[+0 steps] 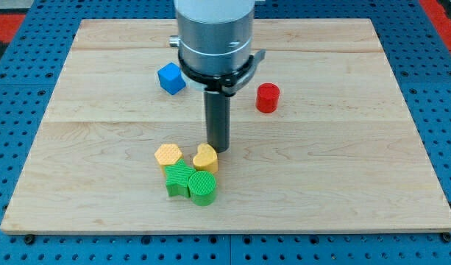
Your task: Push the group of blocks to the bottom center of the board
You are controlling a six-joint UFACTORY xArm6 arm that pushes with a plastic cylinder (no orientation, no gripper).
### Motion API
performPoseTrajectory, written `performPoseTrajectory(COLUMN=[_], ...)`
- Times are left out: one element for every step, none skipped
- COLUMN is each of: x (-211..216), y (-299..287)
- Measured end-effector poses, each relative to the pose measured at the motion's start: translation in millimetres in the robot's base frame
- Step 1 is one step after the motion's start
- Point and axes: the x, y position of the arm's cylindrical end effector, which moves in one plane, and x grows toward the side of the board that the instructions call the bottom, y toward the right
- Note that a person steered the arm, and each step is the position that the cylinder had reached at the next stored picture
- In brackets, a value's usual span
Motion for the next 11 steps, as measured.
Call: performPoseTrajectory(x=[0, -16, -28, -27, -16, 3, 18, 21, 21, 12, 11], y=[-13, -26, -64, -107, -113, -107, -83, -59, -58, -70, -90])
